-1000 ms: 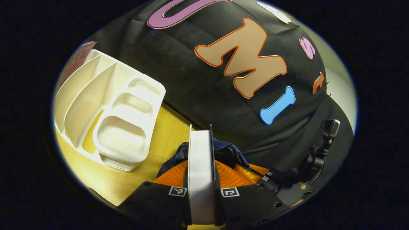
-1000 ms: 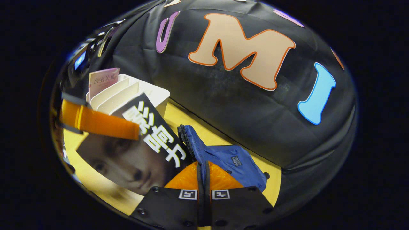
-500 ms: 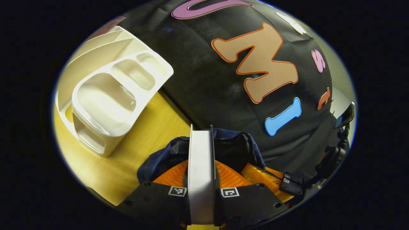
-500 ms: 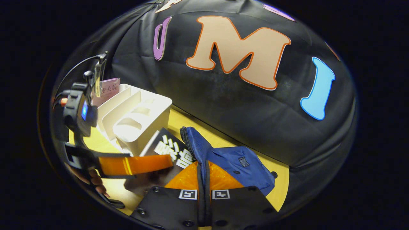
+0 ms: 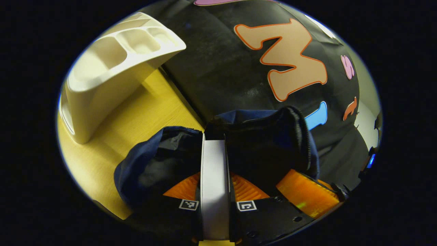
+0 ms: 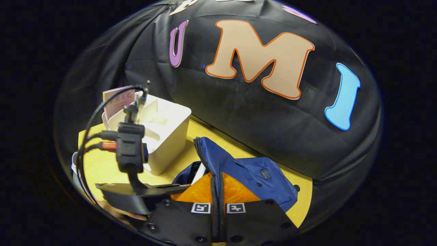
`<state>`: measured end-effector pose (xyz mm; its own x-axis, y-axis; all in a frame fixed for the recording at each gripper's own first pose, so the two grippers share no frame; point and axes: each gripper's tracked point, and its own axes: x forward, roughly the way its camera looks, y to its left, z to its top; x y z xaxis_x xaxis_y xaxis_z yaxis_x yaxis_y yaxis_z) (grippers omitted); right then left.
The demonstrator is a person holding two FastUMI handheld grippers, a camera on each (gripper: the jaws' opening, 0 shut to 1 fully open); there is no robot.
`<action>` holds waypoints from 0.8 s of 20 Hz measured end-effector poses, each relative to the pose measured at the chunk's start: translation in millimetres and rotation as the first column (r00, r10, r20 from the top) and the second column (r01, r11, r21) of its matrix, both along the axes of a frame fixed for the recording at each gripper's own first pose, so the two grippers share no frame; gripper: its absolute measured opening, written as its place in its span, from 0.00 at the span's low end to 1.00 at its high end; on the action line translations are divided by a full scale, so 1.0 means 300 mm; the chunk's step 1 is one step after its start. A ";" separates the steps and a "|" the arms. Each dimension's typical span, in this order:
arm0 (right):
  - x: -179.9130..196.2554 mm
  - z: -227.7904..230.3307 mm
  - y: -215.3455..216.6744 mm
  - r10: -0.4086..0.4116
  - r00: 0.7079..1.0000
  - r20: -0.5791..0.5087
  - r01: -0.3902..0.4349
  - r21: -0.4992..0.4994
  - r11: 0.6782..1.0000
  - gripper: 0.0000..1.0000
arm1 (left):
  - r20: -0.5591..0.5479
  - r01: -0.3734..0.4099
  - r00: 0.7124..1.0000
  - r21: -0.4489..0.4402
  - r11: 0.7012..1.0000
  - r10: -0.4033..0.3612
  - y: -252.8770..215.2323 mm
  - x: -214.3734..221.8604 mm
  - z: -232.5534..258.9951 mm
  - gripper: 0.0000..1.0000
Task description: Open the schoolbag, grab two books from the bookshelf and put them into the schoolbag.
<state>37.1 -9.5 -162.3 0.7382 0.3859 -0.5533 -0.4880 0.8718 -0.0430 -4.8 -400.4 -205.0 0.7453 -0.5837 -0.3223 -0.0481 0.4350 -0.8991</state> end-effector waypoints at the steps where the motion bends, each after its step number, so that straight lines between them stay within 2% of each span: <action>1: 0.002 0.000 -0.010 -0.001 1.000 0.008 0.001 -0.008 1.000 0.03 | -0.015 0.004 1.000 -0.016 1.000 -0.004 -0.017 0.000 -0.011 0.25; 4: 0.012 -0.005 -0.017 -0.007 1.000 -0.005 0.007 0.003 1.000 0.03 | -0.046 0.045 0.998 0.003 0.999 -0.045 -0.052 -0.009 -0.048 0.32; 5: 0.015 -0.006 -0.020 -0.010 1.000 -0.005 0.010 -0.001 1.000 0.03 | -0.044 0.067 0.997 0.027 0.997 -0.066 -0.062 -0.015 -0.053 0.30; 6: 0.015 -0.003 -0.031 -0.014 1.000 -0.002 0.014 -0.005 1.000 0.03 | -0.043 0.095 0.995 0.040 0.995 -0.093 -0.079 -0.022 -0.054 0.37; 7: 0.021 -0.011 -0.031 -0.017 1.000 -0.004 0.017 -0.002 1.000 0.03 | -0.042 0.118 0.992 0.056 0.991 -0.116 -0.084 -0.026 -0.052 0.34; 10: 0.030 -0.014 -0.039 -0.031 0.999 -0.015 0.031 0.011 0.999 0.03 | -0.054 0.161 0.987 0.160 0.974 -0.154 -0.030 -0.066 -0.085 0.96; 11: 0.036 -0.014 -0.042 -0.035 0.999 -0.017 0.035 0.013 0.999 0.03 | -0.060 0.175 0.984 0.181 0.968 -0.166 -0.009 -0.078 -0.083 0.92; 12: 0.037 -0.013 -0.046 -0.039 0.999 -0.019 0.039 0.016 0.999 0.03 | -0.066 0.188 0.982 0.204 0.961 -0.178 0.016 -0.097 -0.074 0.96; 13: 0.042 -0.015 -0.049 -0.044 0.999 -0.020 0.044 0.018 0.999 0.03 | -0.063 0.199 0.980 0.235 0.951 -0.189 0.039 -0.106 -0.068 0.96; 14: 0.046 -0.015 -0.050 -0.047 0.999 -0.022 0.048 0.020 0.999 0.03 | -0.050 0.216 0.976 0.257 0.942 -0.210 0.068 -0.117 -0.048 0.92; 15: 0.052 -0.020 -0.055 -0.051 0.998 -0.025 0.051 0.017 0.999 0.03 | -0.028 0.222 0.974 0.274 0.936 -0.223 0.096 -0.130 -0.020 0.96; 16: 0.049 -0.024 -0.057 -0.051 0.998 -0.028 0.052 0.017 0.999 0.03 | -0.011 0.227 0.972 0.290 0.930 -0.234 0.129 -0.138 0.014 0.96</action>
<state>51.8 -26.5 -169.6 0.7420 0.3575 -0.5671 -0.4430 0.8964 -0.0145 -46.2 -361.6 -200.9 0.6108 -0.6252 -0.4859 0.1034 0.6714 -0.7339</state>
